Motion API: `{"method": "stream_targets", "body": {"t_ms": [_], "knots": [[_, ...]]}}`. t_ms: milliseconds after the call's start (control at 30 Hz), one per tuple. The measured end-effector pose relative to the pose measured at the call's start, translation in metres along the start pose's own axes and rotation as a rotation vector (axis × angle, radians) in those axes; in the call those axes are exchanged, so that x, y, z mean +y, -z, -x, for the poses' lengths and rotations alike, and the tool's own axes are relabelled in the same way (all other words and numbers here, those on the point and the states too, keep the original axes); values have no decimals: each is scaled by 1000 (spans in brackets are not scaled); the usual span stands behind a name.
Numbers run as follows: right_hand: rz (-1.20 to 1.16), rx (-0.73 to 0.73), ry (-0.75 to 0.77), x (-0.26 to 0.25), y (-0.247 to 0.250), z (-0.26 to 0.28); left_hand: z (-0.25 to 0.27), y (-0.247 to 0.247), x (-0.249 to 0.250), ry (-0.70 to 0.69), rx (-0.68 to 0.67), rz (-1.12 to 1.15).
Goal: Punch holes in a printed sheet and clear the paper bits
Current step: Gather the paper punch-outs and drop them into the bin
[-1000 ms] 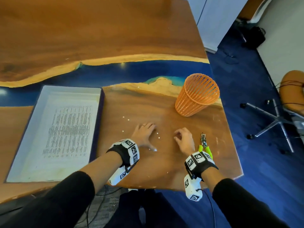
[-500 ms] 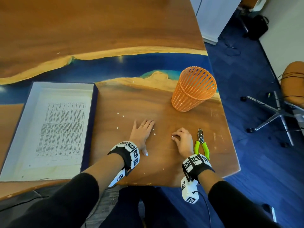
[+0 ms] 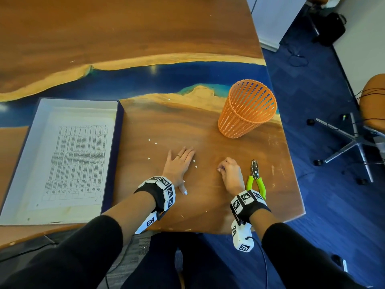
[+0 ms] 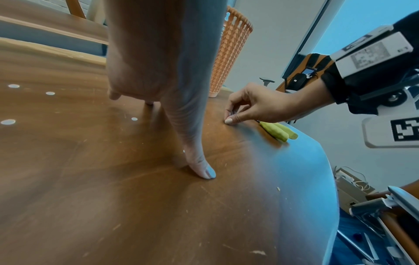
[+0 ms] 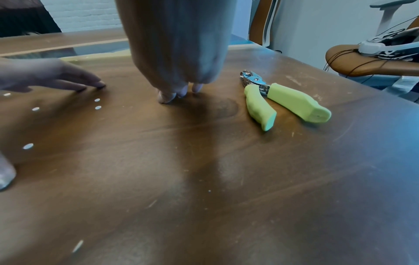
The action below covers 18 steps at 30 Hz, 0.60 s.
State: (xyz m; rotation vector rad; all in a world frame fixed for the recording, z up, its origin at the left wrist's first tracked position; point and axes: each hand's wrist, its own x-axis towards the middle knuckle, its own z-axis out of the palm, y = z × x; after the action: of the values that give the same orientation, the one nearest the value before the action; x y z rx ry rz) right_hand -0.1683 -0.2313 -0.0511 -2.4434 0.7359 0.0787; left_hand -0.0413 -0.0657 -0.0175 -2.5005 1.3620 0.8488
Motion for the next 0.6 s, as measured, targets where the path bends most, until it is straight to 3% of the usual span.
{"method": "stream_targets", "body": {"t_ms": [300, 500, 600], "knots": [[227, -71, -56, -4, -2, 4, 0, 1, 1, -7, -1, -8], [146, -41, -112, -16, 5, 5, 0, 4, 3, -9, -23, -43], [64, 4, -23, -27, 17, -1, 0, 11, 4, -6, -30, -55]]}}
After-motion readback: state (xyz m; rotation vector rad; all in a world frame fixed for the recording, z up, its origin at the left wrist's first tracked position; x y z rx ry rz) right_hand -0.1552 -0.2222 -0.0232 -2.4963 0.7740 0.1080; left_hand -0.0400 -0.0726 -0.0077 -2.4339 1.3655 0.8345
